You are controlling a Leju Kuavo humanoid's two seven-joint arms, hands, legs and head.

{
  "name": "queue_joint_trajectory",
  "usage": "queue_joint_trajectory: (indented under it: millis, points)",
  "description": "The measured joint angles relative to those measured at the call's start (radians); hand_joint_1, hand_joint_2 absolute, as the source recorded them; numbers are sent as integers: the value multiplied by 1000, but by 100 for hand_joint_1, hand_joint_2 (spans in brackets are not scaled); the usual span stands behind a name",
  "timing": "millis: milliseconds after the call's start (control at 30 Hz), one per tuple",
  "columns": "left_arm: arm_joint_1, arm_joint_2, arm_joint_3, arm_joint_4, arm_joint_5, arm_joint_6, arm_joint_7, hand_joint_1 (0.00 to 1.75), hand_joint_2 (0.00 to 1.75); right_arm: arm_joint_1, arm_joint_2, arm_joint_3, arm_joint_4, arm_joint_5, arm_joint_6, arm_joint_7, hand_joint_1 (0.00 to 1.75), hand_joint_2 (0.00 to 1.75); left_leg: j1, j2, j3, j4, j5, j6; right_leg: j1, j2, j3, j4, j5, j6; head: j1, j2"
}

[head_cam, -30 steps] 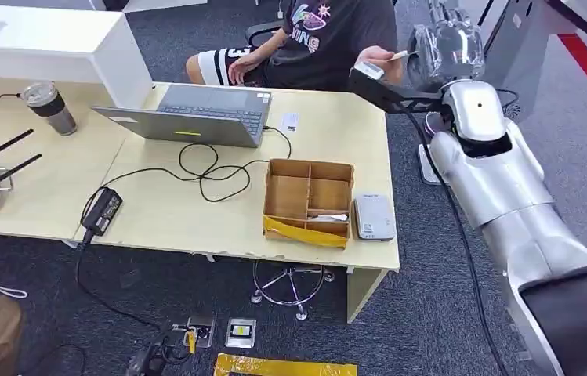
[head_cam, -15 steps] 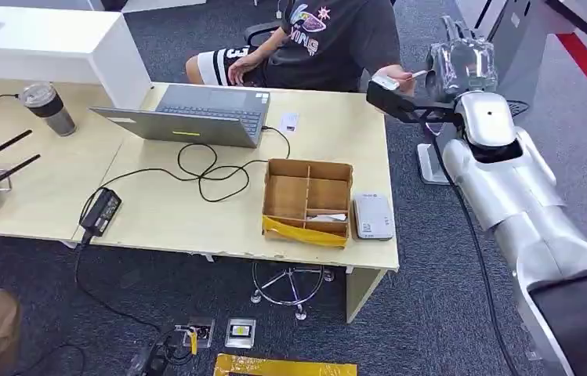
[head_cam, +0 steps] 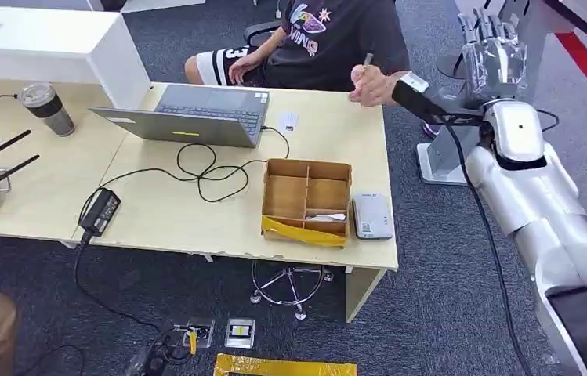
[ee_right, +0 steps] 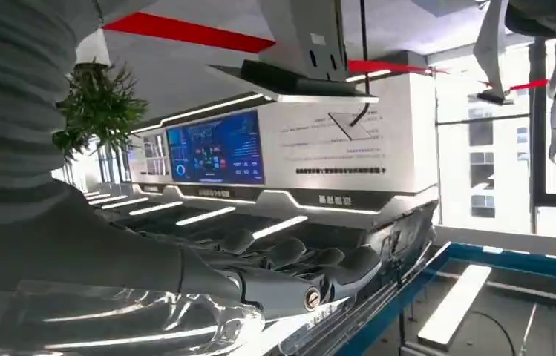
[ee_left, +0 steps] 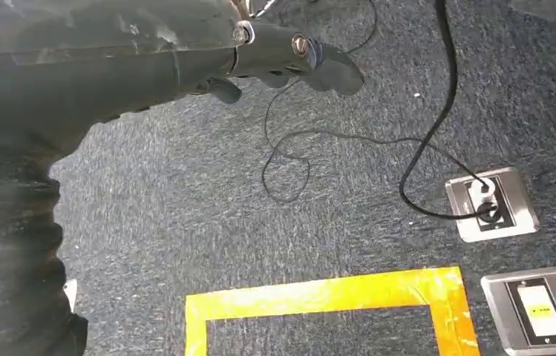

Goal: Pass the card to the sensor for recognition and then transmit it.

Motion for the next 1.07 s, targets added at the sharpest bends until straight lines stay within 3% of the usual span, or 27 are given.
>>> queue_joint_trajectory:
  millis: [167, 333, 500, 633, 733, 867, 1067]
  points:
    - [14, 8, 0, 1, 16, 9, 0, 0, 175, 38, -24, -19, -9, -77, -41, -45, 0, 175, 0, 0, 0, 0, 0, 0, 0, 0, 0, 0, 0, 0, 0, 0]
    - [44, 26, 0, 1, 37, 21, -11, 0, 175, 108, -74, -82, -60, -245, -35, -90, 0, 175, 0, -1, 0, 0, 0, 0, 0, 0, 0, -1, 0, 0, 0, 0]
    - [69, 38, 3, 3, 69, 42, -31, 0, 175, 253, -141, -170, -166, -518, -24, -97, 0, 175, 0, -1, 0, 0, -1, 1, 0, -1, 1, -2, 0, 0, 0, 0]
    - [73, 46, 4, 3, 91, 64, -60, 0, 175, 396, -164, -257, -242, -802, 3, -93, 0, 175, 0, -1, 0, 0, -1, 1, 0, -1, 1, -2, 0, 0, 0, 0]
    - [71, 48, 7, 3, 57, 96, -76, 0, 175, 495, -157, -335, -248, -1059, 60, -87, 0, 175, 0, -2, -1, 0, -1, 1, 0, -2, 1, -1, 0, 0, 0, 0]
    - [47, 51, 6, 3, 26, 108, -105, 0, 175, 583, -128, -405, -221, -1196, 105, -59, 0, 175, 1, -1, -1, 0, -1, 1, 1, -2, 0, -1, 0, 0, 0, 0]
    - [-25, 50, 10, 2, 11, 113, -157, 0, 175, 684, -46, -499, -137, -1334, 85, -31, 0, 175, 1, -1, -1, -1, -1, 0, 1, -2, 0, -1, 0, 0, 0, 0]
